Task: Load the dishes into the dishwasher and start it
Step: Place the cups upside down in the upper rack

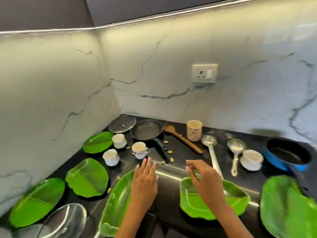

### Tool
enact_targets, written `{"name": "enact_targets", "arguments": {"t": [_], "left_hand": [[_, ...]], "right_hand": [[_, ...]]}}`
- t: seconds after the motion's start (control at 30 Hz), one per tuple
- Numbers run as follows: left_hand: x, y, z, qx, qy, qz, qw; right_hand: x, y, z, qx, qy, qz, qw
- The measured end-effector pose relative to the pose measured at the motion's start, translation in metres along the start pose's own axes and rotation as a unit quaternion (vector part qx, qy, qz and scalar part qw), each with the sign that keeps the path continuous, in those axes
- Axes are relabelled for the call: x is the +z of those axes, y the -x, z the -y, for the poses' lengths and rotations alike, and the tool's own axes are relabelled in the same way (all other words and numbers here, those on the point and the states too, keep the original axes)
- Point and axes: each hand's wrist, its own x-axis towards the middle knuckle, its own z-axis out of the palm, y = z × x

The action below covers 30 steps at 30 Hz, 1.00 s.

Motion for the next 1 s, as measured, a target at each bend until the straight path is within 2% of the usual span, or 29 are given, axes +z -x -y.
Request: {"name": "enact_targets", "arguments": {"t": [0.1,0.23,0.3,0.43,0.63,0.8,1.0], "left_hand": [[0.021,-0.045,0.045,-0.036,-0.031,0.036,0.998],[0.052,-0.096,0.093,-0.049,-0.061,0.103,0.992],[0.066,-0.118,0.109,-0.046,-0.074,0.113,0.99],[0.085,-0.142,0.122,-0.02,-0.106,0.146,0.983],[0.099,-0.151,0.123,-0.012,-0.09,0.149,0.985],[0.075,-0.142,0.107,0.019,-0.088,0.091,0.992],[0.012,-0.11,0.019,0.145,-0.057,-0.005,0.988]], "right_hand": [[0.044,-0.031,-0.002,-0.012,-0.014,0.017,1.0],[0.083,-0.053,-0.011,-0.008,-0.022,0.049,0.999],[0.096,-0.058,-0.015,-0.011,-0.02,0.059,0.998],[0.108,-0.063,-0.023,-0.012,-0.014,0.081,0.997],[0.103,-0.058,-0.032,0.004,-0.014,0.095,0.995],[0.08,-0.045,-0.035,0.005,-0.002,0.086,0.996],[0.026,-0.011,-0.036,-0.01,-0.009,0.048,0.999]]}}
